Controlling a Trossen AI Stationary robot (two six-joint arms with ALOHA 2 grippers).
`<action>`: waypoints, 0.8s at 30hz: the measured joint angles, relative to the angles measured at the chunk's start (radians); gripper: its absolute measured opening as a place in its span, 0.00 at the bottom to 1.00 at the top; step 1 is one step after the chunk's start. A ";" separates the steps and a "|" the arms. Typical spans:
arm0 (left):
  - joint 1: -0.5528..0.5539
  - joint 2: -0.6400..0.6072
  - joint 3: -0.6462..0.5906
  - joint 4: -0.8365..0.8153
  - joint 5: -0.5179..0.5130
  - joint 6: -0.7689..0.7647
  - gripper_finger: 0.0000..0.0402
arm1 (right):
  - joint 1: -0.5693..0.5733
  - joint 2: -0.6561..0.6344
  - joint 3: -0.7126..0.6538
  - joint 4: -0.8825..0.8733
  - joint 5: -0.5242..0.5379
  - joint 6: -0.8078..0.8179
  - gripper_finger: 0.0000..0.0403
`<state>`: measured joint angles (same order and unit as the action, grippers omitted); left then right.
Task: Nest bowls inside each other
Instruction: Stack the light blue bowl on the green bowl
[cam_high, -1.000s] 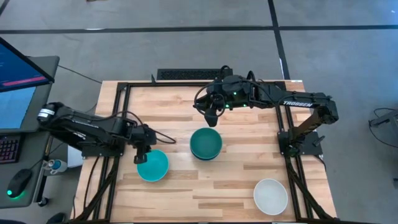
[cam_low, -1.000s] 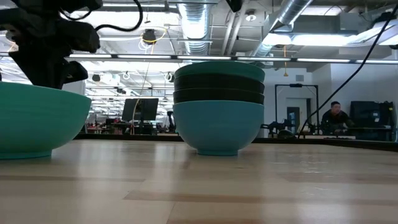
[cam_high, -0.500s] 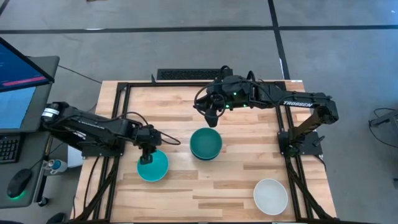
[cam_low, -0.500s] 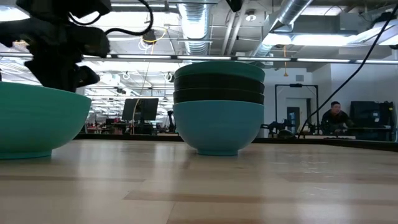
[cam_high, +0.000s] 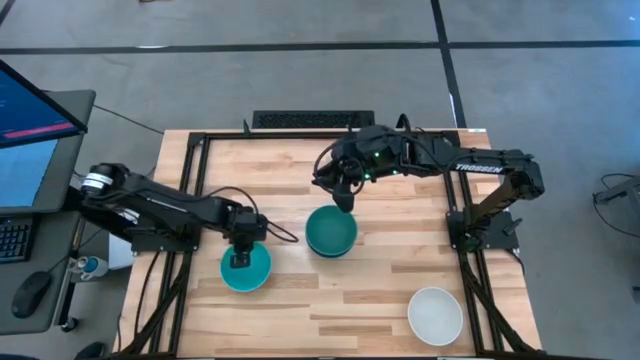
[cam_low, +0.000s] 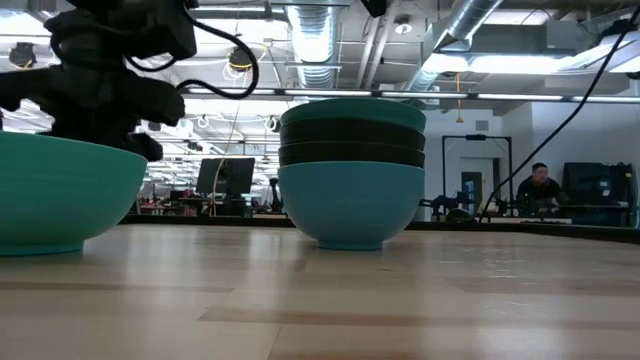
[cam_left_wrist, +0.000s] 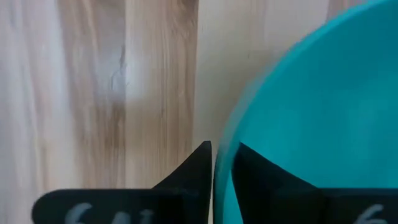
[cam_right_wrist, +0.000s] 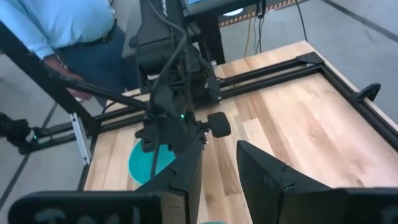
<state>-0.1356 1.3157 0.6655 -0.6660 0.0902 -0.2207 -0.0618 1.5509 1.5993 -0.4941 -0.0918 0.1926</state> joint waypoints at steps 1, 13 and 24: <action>0.000 0.013 0.000 0.013 0.001 0.000 0.10 | 0.003 0.000 0.000 -0.005 -0.001 -0.008 0.30; 0.003 0.041 0.002 0.085 0.034 -0.001 0.01 | 0.009 0.000 0.000 -0.049 -0.209 -0.090 0.30; 0.014 -0.038 0.078 0.005 -0.071 -0.005 0.00 | 0.009 0.000 0.000 -0.076 -0.225 -0.134 0.31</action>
<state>-0.1217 1.2780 0.7435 -0.6612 0.0197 -0.2259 -0.0525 1.5510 1.5993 -0.5698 -0.3169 0.0587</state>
